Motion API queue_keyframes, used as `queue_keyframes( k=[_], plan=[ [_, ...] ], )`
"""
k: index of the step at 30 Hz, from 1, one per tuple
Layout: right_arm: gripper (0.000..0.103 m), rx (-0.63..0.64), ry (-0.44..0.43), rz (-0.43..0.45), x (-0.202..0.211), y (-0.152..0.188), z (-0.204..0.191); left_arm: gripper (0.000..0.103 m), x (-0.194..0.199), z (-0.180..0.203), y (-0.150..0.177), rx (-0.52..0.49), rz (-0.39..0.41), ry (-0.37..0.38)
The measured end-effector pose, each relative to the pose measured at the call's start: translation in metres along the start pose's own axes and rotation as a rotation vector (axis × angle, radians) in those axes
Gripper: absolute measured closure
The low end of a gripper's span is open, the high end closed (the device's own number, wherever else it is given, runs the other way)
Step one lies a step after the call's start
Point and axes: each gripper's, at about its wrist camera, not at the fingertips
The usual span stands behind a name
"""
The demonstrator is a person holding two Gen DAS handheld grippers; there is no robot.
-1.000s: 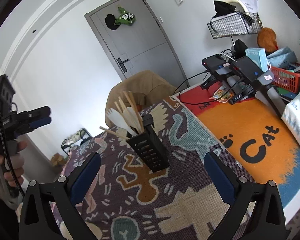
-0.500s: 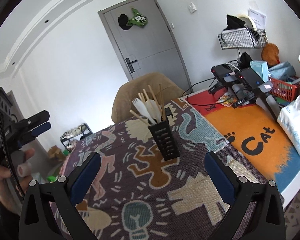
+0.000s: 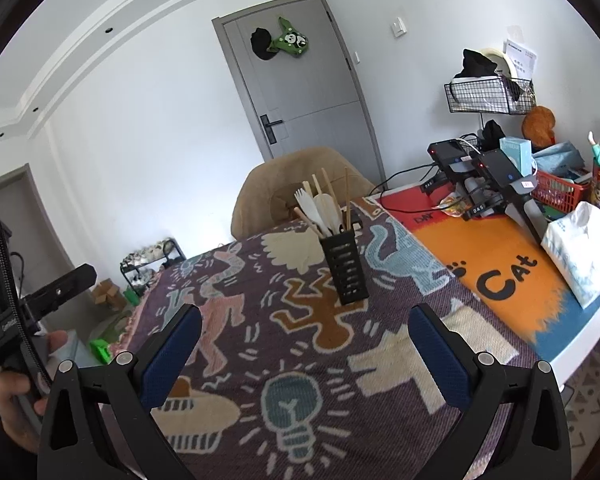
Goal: Organize utensils
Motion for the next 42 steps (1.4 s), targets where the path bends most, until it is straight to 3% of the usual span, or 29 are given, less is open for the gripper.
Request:
queue_keyframes(
  k=[14,42],
  plan=[
    [0.000,0.067,-0.044,0.014,0.015,0.011,-0.031,0.000,0.044,0.009,0.019,-0.043,0.018,-0.066],
    [0.000,0.098,-0.029,0.047,0.024,0.015,-0.036,0.000,0.054,0.006,0.023,-0.023,0.017,-0.116]
  ],
)
Point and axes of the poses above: each gripper's, at about its wrist camera, not at the fingertips, and x roughly against the way its jaws point, z to its right, y to its underside, and after that the axes turned 6 degrees about -x, right-handed
